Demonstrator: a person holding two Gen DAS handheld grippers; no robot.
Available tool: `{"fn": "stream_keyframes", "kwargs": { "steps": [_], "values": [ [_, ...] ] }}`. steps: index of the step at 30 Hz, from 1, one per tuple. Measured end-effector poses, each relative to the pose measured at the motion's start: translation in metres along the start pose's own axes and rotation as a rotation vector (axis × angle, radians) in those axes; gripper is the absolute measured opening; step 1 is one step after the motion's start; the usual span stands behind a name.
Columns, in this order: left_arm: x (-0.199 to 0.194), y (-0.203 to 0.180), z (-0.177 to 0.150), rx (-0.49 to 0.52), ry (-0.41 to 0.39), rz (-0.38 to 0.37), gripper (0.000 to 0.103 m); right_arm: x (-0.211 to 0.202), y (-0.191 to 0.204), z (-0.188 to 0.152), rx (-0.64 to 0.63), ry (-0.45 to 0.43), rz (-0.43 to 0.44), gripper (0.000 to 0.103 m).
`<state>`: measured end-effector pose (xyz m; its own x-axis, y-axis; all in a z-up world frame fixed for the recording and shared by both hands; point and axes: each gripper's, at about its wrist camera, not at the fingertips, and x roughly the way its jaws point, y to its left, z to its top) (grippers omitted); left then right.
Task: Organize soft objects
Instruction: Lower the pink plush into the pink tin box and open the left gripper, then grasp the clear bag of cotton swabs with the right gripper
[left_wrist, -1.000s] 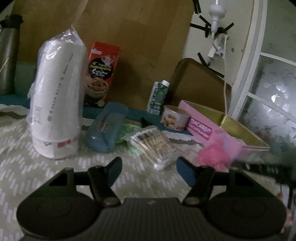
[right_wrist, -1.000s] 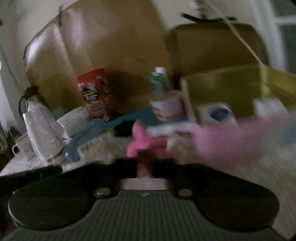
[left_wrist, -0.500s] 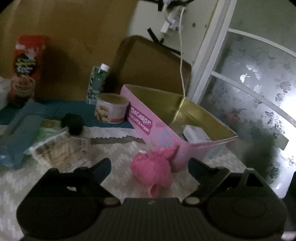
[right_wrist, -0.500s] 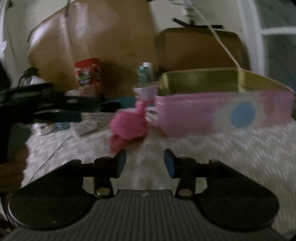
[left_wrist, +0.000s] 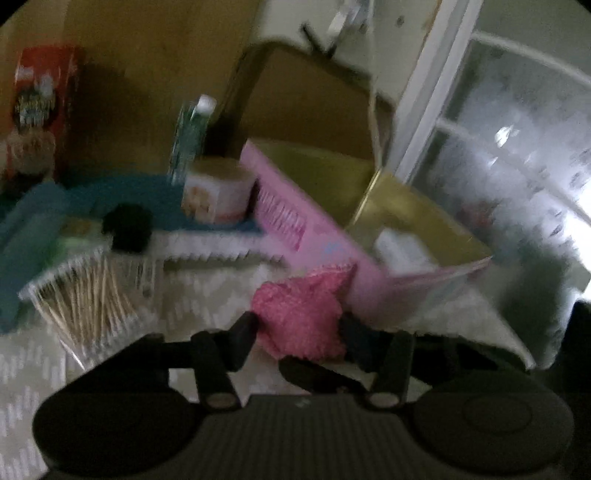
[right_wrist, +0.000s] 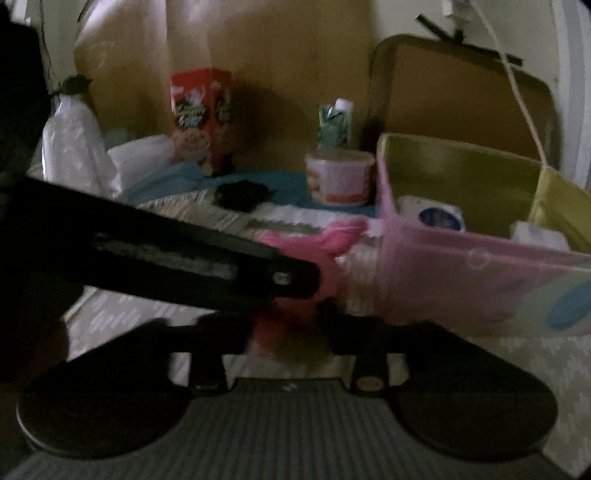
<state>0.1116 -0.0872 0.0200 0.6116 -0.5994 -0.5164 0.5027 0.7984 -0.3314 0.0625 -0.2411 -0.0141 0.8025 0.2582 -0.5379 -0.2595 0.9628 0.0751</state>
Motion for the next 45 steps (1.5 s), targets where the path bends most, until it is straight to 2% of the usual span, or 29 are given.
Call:
{"fn": "stream_keyframes", "kwargs": {
  "steps": [2,6,9,11,13,16,19,20,23,28,31,33,38,41,42,44,45],
  "values": [
    [-0.012,-0.012,0.008,0.035,-0.060,-0.025,0.050,-0.016,0.001,-0.002,0.013,-0.081,0.000,0.035],
    [-0.018,-0.045,0.027,0.137,-0.156,-0.069,0.052,-0.046,0.007,0.000,-0.018,-0.264,-0.102,0.036],
    [0.004,-0.068,0.042,0.197,-0.134,-0.106,0.052,-0.059,-0.007,0.006,0.004,-0.358,-0.179,0.036],
    [0.026,-0.080,0.048,0.222,-0.105,-0.124,0.052,-0.058,-0.022,0.009,0.029,-0.362,-0.222,0.036],
    [0.049,-0.092,0.049,0.241,-0.078,-0.108,0.052,-0.054,-0.042,0.011,0.084,-0.345,-0.255,0.036],
    [0.075,-0.102,0.046,0.237,-0.041,-0.061,0.060,-0.044,-0.063,0.012,0.119,-0.320,-0.310,0.039],
    [0.081,-0.099,0.045,0.202,-0.031,-0.050,0.062,-0.030,-0.080,0.012,0.124,-0.266,-0.383,0.045],
    [0.076,-0.097,0.044,0.199,-0.045,-0.051,0.067,-0.029,-0.086,0.009,0.148,-0.260,-0.393,0.045],
    [0.057,-0.090,0.041,0.203,-0.095,-0.031,0.070,-0.040,-0.092,0.000,0.190,-0.299,-0.377,0.051],
    [0.005,-0.061,0.020,0.176,-0.149,-0.035,0.069,-0.064,-0.083,-0.017,0.247,-0.378,-0.349,0.052],
    [-0.025,-0.033,-0.003,0.167,-0.157,0.017,0.069,-0.072,-0.070,-0.020,0.230,-0.404,-0.330,0.052],
    [-0.041,-0.010,-0.017,0.149,-0.152,0.087,0.069,-0.074,-0.059,-0.020,0.202,-0.406,-0.288,0.052],
    [-0.075,0.058,-0.033,-0.001,-0.155,0.266,0.069,-0.057,-0.018,-0.011,0.116,-0.328,-0.140,0.052],
    [-0.096,0.096,-0.036,-0.097,-0.202,0.363,0.069,-0.033,0.007,-0.001,0.074,-0.219,0.002,0.054],
    [-0.102,0.107,-0.037,-0.130,-0.217,0.389,0.069,-0.025,0.015,0.003,0.057,-0.182,0.034,0.059],
    [-0.109,0.126,-0.041,-0.211,-0.236,0.398,0.068,-0.008,0.033,0.009,0.016,-0.126,0.094,0.067],
    [-0.111,0.132,-0.042,-0.256,-0.248,0.367,0.067,0.002,0.042,0.013,-0.008,-0.110,0.111,0.069]
  ]
}}
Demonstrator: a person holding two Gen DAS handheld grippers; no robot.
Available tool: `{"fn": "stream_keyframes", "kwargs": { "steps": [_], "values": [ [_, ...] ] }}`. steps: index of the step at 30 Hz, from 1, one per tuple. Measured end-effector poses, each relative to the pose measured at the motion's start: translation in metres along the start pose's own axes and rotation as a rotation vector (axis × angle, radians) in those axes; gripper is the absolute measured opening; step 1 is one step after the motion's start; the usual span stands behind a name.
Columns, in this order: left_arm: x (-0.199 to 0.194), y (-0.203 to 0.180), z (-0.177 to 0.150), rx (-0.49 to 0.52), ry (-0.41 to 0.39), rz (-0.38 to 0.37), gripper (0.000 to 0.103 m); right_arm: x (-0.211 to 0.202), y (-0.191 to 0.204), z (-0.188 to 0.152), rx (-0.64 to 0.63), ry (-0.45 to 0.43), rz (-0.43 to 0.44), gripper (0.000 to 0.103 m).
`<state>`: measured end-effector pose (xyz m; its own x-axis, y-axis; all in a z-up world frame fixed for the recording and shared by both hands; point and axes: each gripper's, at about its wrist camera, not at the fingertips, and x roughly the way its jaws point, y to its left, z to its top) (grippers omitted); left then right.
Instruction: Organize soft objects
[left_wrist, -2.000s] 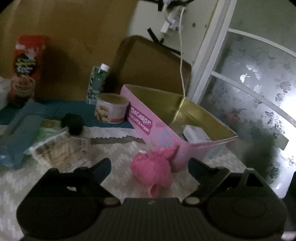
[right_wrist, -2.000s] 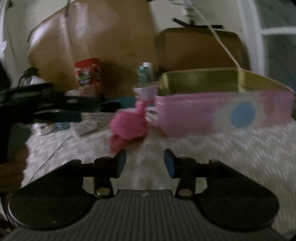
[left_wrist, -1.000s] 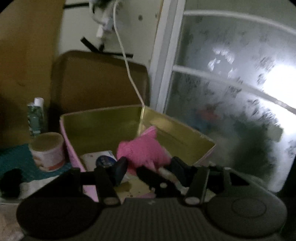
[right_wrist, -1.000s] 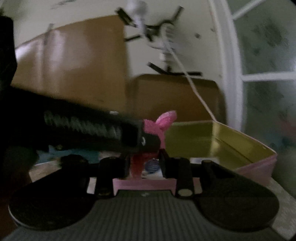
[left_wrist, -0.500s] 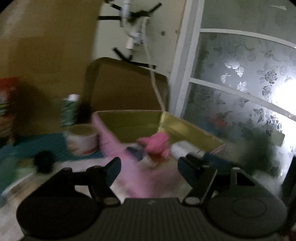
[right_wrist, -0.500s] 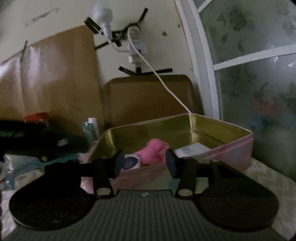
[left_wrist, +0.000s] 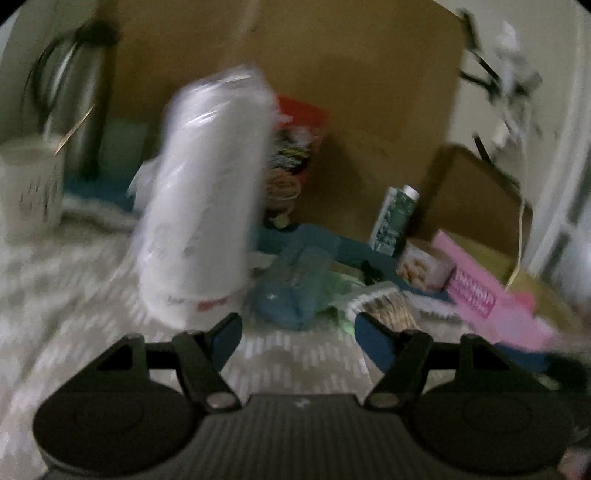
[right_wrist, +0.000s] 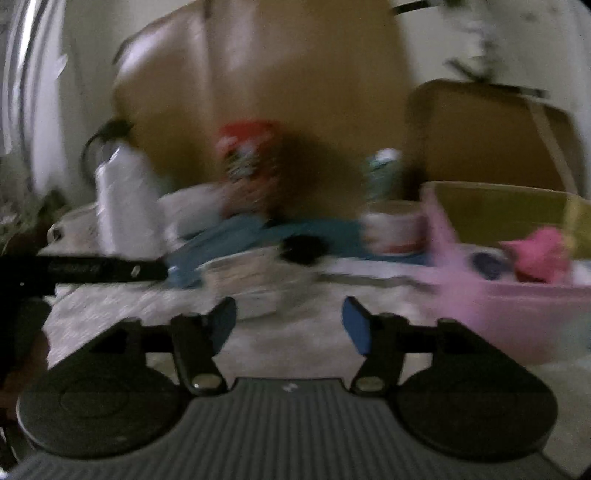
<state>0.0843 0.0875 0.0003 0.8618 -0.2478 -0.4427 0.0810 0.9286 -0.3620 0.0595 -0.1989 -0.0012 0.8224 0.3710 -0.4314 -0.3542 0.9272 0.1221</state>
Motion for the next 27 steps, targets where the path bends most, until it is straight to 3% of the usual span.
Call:
{"fn": "stream_keyframes", "kwargs": {
  "steps": [3,8,10,11,15,20,24,27],
  "values": [
    [-0.001,0.009,0.002,-0.039,-0.030,-0.032,0.067,0.026,0.023,0.004,-0.076,0.045,0.022,0.073],
    [-0.006,-0.003,-0.003,0.038,-0.038,-0.044,0.067,0.067,0.047,0.009,-0.155,0.107,-0.027,0.074],
    [-0.004,-0.009,-0.006,0.074,-0.046,-0.045,0.069,0.079,0.048,0.008,-0.156,0.160,-0.046,0.069],
    [-0.004,-0.011,-0.007,0.088,-0.048,-0.046,0.069,0.077,0.048,0.007,-0.155,0.153,-0.059,0.058],
    [-0.002,-0.018,-0.008,0.124,-0.020,-0.067,0.070,0.056,0.040,-0.001,-0.095,0.162,-0.005,0.052],
    [0.003,-0.026,-0.010,0.162,0.035,-0.113,0.070,0.004,0.028,-0.028,-0.155,0.132,0.014,0.052],
    [0.007,-0.047,-0.016,0.242,0.065,-0.117,0.070,-0.037,0.018,-0.054,-0.273,0.096,-0.115,0.052],
    [0.010,-0.074,-0.026,0.271,0.106,-0.203,0.070,-0.061,-0.003,-0.065,-0.261,0.086,-0.240,0.052]
  ]
}}
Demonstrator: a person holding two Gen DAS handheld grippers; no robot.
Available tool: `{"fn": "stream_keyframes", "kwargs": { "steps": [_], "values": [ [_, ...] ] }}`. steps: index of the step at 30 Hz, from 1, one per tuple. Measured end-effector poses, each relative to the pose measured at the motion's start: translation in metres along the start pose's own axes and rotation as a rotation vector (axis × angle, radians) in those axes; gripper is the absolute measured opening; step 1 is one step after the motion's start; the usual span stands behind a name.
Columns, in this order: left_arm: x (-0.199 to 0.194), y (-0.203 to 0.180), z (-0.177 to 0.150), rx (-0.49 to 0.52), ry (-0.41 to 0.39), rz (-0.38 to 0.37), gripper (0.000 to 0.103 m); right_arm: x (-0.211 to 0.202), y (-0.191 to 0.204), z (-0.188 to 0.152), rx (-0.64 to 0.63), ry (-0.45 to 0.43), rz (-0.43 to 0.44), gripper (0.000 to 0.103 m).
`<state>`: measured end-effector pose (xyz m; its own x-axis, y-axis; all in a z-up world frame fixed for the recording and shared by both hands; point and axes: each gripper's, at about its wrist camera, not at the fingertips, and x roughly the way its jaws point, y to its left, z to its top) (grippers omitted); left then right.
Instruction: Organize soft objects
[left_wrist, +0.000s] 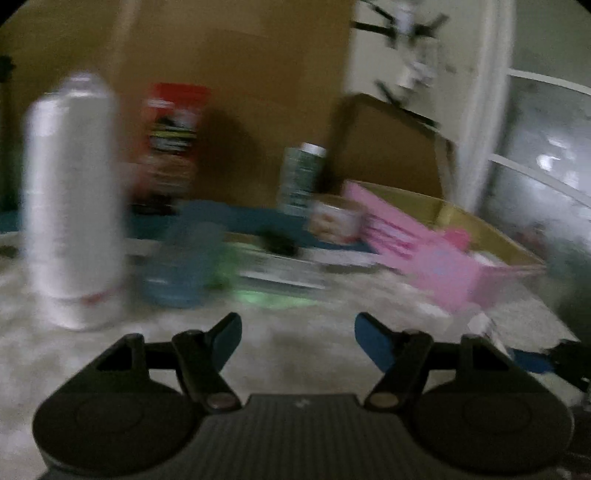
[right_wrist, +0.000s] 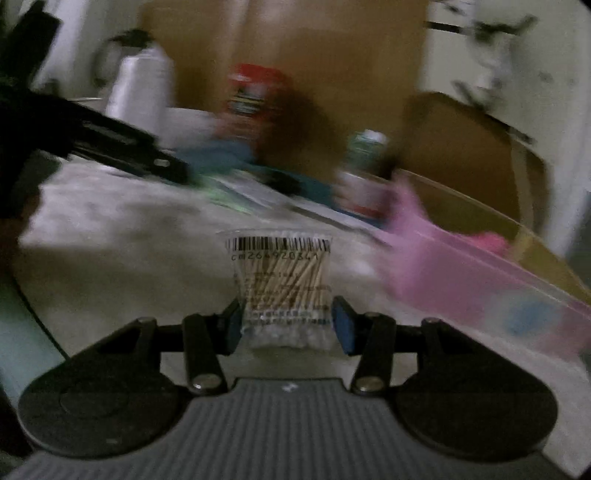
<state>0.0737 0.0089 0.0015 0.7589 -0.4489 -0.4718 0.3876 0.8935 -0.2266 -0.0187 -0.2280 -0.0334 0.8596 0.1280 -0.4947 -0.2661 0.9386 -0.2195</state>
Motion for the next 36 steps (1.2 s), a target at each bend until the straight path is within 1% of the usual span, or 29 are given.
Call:
{"fn": "stream_keyframes", "kwargs": {
  "steps": [2,4,8,10,11,12,13,14,15,18,22,23,26,27,29,31,33,34,36],
  "values": [
    [0.009,-0.025,0.001,0.023,0.026,-0.078,0.070,-0.010,-0.018,-0.013,0.043,0.010,-0.077,0.052],
    [0.022,-0.058,0.003,0.073,0.057,-0.150,0.070,-0.020,-0.033,-0.024,0.078,0.014,-0.149,0.052],
    [0.043,-0.123,0.009,0.183,0.109,-0.263,0.070,-0.032,-0.057,-0.042,0.103,0.024,-0.283,0.053],
    [0.050,-0.151,0.010,0.232,0.119,-0.301,0.070,-0.037,-0.069,-0.051,0.136,0.018,-0.306,0.054],
    [0.055,-0.163,0.011,0.254,0.125,-0.318,0.070,-0.038,-0.075,-0.054,0.149,0.012,-0.306,0.057],
    [0.060,-0.175,0.011,0.275,0.135,-0.335,0.070,-0.041,-0.078,-0.057,0.161,0.006,-0.316,0.063],
    [0.065,-0.185,0.011,0.295,0.145,-0.346,0.070,-0.046,-0.081,-0.062,0.172,-0.003,-0.327,0.066],
    [0.071,-0.194,0.009,0.314,0.156,-0.351,0.073,-0.047,-0.085,-0.064,0.182,-0.010,-0.329,0.072],
    [0.077,-0.202,0.007,0.330,0.167,-0.350,0.077,-0.047,-0.089,-0.066,0.193,-0.013,-0.322,0.074],
    [0.090,-0.216,-0.003,0.346,0.217,-0.360,0.078,-0.049,-0.098,-0.076,0.255,-0.026,-0.279,0.074],
    [0.105,-0.216,-0.016,0.314,0.303,-0.383,0.078,-0.048,-0.101,-0.083,0.286,-0.064,-0.248,0.074],
    [0.107,-0.212,-0.018,0.281,0.308,-0.399,0.078,-0.049,-0.102,-0.086,0.290,-0.075,-0.240,0.072],
    [0.107,-0.211,-0.015,0.260,0.326,-0.437,0.063,-0.050,-0.104,-0.089,0.334,-0.105,-0.178,0.056],
    [0.107,-0.212,-0.012,0.248,0.330,-0.430,0.062,-0.050,-0.102,-0.088,0.332,-0.110,-0.179,0.054],
    [0.104,-0.213,-0.002,0.240,0.306,-0.428,0.062,-0.051,-0.099,-0.085,0.310,-0.123,-0.189,0.051],
    [0.094,-0.213,0.012,0.241,0.243,-0.442,0.062,-0.053,-0.104,-0.079,0.320,-0.156,-0.184,0.051],
    [0.086,-0.215,0.030,0.253,0.170,-0.446,0.062,-0.059,-0.111,-0.066,0.321,-0.223,-0.187,0.051],
    [0.085,-0.217,0.039,0.266,0.142,-0.435,0.062,-0.060,-0.115,-0.058,0.318,-0.257,-0.193,0.051],
    [0.089,-0.222,0.057,0.286,0.100,-0.401,0.065,-0.056,-0.121,-0.041,0.299,-0.295,-0.212,0.051]
  ]
}}
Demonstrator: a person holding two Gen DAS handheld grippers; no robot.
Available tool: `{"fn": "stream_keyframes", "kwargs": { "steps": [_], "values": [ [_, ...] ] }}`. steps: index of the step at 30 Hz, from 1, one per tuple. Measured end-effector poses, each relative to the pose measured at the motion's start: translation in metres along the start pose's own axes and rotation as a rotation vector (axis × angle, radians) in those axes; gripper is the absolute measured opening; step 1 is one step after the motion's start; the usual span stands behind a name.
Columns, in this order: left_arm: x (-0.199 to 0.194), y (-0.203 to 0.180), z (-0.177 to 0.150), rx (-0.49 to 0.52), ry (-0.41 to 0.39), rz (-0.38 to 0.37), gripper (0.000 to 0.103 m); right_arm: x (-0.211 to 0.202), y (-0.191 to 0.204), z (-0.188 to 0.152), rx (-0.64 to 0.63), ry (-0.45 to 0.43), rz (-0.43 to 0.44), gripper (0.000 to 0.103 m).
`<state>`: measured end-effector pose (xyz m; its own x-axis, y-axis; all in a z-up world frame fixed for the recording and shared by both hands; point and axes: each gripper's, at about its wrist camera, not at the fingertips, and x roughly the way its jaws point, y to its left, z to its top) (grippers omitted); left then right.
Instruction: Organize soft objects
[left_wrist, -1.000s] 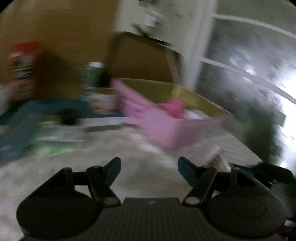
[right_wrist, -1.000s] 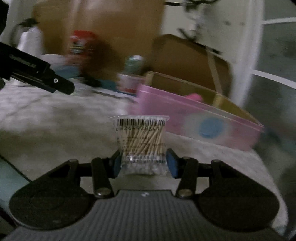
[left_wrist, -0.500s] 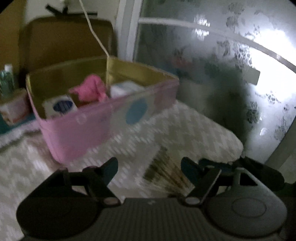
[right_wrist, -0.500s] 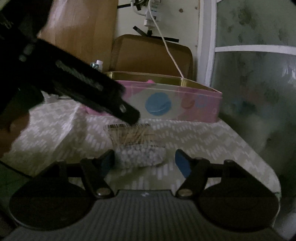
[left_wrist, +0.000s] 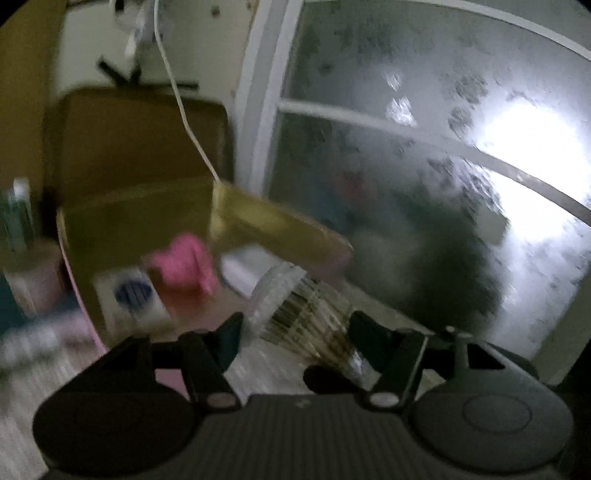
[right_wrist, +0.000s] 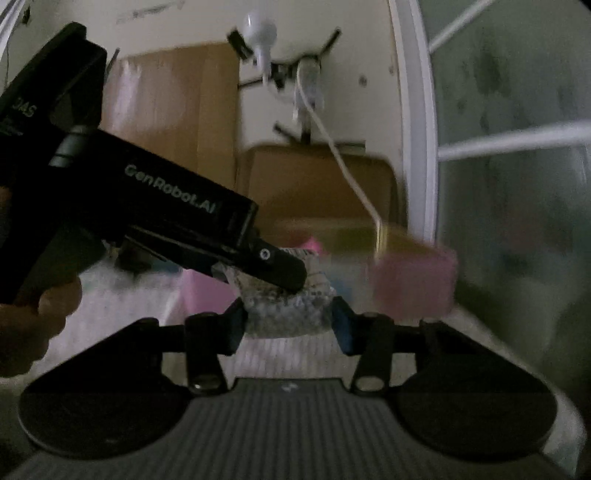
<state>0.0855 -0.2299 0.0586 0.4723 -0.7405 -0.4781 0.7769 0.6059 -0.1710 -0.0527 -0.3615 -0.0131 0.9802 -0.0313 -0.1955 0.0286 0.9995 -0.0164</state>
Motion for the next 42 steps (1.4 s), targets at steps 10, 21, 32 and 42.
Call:
{"fn": "stream_keyframes", "kwargs": {
  "steps": [10,21,32,42],
  "values": [
    [0.067,0.058,0.038,-0.120,0.064,0.174,0.078,0.113,-0.012,0.038,0.087,0.113,-0.017,0.055],
    [-0.030,0.054,-0.013,-0.130,-0.092,0.135,0.080,0.046,0.018,0.021,0.098,-0.041,-0.018,0.059],
    [-0.117,0.130,-0.108,-0.240,0.029,0.446,0.081,0.045,0.079,0.016,0.103,0.138,0.254,0.032],
    [-0.172,0.200,-0.132,-0.419,-0.061,0.544,0.081,0.115,0.141,0.019,0.125,0.408,0.375,0.032]
  ]
}}
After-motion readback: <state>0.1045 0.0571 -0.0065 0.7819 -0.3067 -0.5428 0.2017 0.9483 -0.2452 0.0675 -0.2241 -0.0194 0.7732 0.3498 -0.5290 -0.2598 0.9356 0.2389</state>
